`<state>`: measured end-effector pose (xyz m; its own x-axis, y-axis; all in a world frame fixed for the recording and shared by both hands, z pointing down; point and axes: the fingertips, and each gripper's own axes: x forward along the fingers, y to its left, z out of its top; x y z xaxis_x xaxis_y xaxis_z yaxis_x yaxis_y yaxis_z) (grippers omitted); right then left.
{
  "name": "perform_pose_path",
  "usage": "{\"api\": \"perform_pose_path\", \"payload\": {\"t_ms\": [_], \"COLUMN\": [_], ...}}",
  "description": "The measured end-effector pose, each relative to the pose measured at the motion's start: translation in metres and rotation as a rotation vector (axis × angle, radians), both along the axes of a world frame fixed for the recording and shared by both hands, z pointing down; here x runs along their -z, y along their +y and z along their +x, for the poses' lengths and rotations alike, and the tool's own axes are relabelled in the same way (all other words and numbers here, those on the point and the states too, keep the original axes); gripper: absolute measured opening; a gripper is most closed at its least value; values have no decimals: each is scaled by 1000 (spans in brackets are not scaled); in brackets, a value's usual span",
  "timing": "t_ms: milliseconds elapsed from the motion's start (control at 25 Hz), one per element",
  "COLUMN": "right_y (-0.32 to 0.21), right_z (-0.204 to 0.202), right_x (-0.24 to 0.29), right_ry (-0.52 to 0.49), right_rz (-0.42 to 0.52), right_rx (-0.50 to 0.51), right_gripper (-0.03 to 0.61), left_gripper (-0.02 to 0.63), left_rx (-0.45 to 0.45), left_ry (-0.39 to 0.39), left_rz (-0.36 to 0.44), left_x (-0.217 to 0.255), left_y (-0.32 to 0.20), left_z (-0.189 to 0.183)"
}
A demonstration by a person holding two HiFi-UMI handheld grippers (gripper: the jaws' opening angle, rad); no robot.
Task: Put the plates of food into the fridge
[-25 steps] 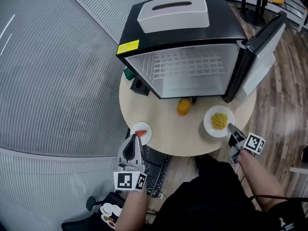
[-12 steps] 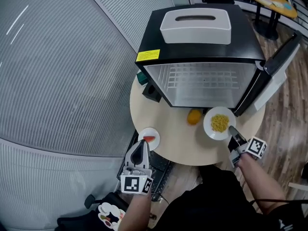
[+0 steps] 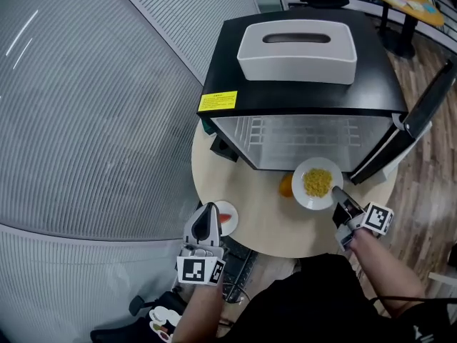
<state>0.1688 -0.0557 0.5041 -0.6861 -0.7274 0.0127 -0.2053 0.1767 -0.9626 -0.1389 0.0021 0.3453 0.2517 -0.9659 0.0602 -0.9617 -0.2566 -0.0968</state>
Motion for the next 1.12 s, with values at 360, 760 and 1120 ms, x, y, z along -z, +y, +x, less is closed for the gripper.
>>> {"api": "perform_pose_path", "payload": {"t_ms": [360,760,1120], "right_y": [-10,-20,-30], "right_z": [-10,-32,-60], "right_x": [16,44,60], "right_ry": [-12,-7,34], "right_rz": [-29,16,32], "right_rx": [12,-39,-172], "right_gripper": [17,17,17], "left_gripper": [6,6,6], "left_rx": [-32,-114,-243], "left_ry": [7,22,55], "left_rz": [-2,20,56], "left_x": [7,12,24], "left_y": [-41,-58,-87], "left_z": [8,4,-12]}}
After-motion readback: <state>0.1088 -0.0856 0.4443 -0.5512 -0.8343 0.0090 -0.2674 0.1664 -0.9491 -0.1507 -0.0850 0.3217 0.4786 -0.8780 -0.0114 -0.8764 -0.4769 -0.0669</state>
